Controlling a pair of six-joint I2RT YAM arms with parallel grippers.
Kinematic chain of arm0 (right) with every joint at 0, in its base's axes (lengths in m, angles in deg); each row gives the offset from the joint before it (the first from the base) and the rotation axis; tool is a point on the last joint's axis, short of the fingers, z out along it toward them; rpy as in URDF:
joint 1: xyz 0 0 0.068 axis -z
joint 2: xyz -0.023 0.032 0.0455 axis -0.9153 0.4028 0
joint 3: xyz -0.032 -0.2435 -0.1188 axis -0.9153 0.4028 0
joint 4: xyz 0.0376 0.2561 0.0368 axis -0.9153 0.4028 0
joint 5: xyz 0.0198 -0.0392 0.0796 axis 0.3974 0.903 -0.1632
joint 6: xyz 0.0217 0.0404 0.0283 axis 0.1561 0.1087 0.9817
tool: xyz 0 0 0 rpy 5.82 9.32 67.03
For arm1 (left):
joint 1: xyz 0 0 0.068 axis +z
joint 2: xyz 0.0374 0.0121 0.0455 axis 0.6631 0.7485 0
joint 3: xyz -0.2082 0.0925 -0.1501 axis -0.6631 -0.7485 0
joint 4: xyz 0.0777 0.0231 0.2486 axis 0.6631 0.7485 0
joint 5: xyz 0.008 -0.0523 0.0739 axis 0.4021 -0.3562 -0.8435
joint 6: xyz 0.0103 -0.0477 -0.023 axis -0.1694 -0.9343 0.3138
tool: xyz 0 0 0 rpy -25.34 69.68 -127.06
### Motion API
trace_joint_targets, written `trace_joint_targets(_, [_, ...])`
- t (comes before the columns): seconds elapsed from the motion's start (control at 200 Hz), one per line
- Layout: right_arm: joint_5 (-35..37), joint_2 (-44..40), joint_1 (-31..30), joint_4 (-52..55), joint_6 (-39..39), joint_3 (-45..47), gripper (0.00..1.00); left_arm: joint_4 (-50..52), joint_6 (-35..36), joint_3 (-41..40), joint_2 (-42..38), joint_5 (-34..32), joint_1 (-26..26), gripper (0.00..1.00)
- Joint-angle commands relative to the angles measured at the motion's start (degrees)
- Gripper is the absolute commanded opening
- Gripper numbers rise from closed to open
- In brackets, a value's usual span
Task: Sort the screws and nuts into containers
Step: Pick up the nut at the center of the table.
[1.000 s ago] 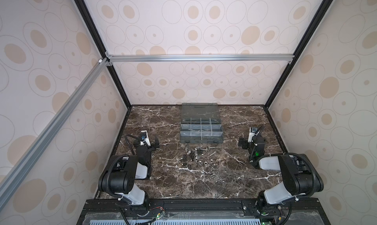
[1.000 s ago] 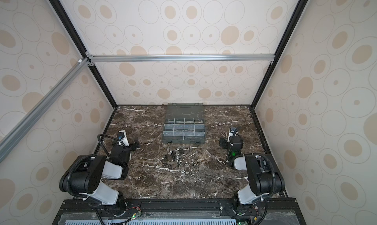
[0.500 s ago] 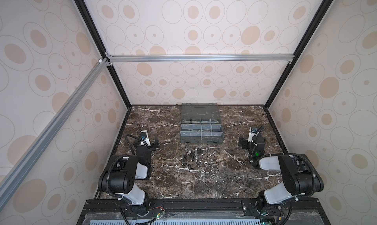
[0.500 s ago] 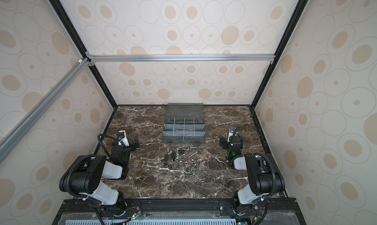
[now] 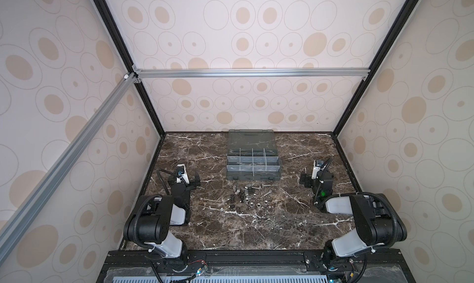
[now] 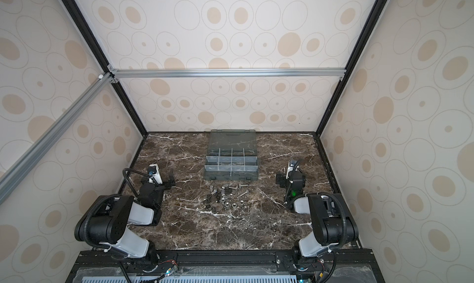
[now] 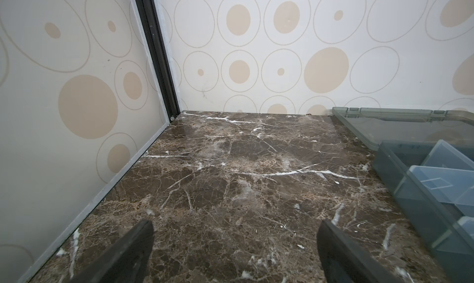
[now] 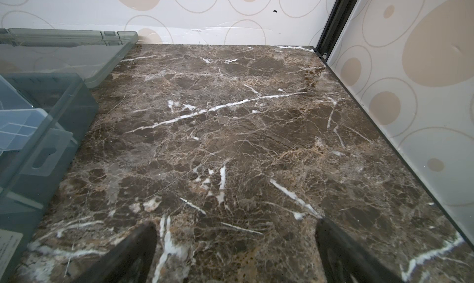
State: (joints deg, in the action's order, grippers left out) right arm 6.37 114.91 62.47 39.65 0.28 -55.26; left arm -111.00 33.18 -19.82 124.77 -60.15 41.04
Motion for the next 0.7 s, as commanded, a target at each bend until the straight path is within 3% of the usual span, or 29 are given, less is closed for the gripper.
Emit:
trace_joint_targets(0.0, [0.58,0.31,0.28,0.01,0.34,-0.77,1.00,-0.13,0.90,1.20,0.53,0.09,-0.19,0.99])
trace_joint_targets(0.2, [0.34,-0.35,0.23,-1.09,-0.03,-0.07,0.99,-1.08,0.99,0.62,-0.24,-0.32,-0.21,0.99])
trace_joint_targets(0.25, [3.67,-1.74,0.06,-1.38,0.43,-0.13,0.98,8.17,0.42,3.06,-4.83,-1.61,-0.22,0.99])
trace_joint_targets(0.29, [5.93,-6.29,-0.57,10.23,1.13,-3.20,0.98,23.80,-1.32,9.23,-9.70,-3.61,-0.21,0.99])
trace_joint_targets(0.345, [3.28,-11.35,-0.55,27.99,1.83,-9.56,1.00,45.32,-3.75,19.07,-12.82,-5.26,-0.24,0.99])
trace_joint_targets(0.4, [1.77,-14.46,-1.61,37.61,2.55,-13.75,1.00,57.57,-4.84,24.69,-14.80,-1.81,-0.30,0.99])
trace_joint_targets(0.505, [-1.85,-19.10,-5.45,51.06,4.09,-19.20,1.00,62.92,-9.48,23.31,-22.83,4.66,-1.47,0.99])
trace_joint_targets(0.695, [-9.05,-25.20,-14.37,68.05,11.13,-24.17,1.00,69.33,-19.48,15.74,-38.85,8.36,-6.06,0.99])
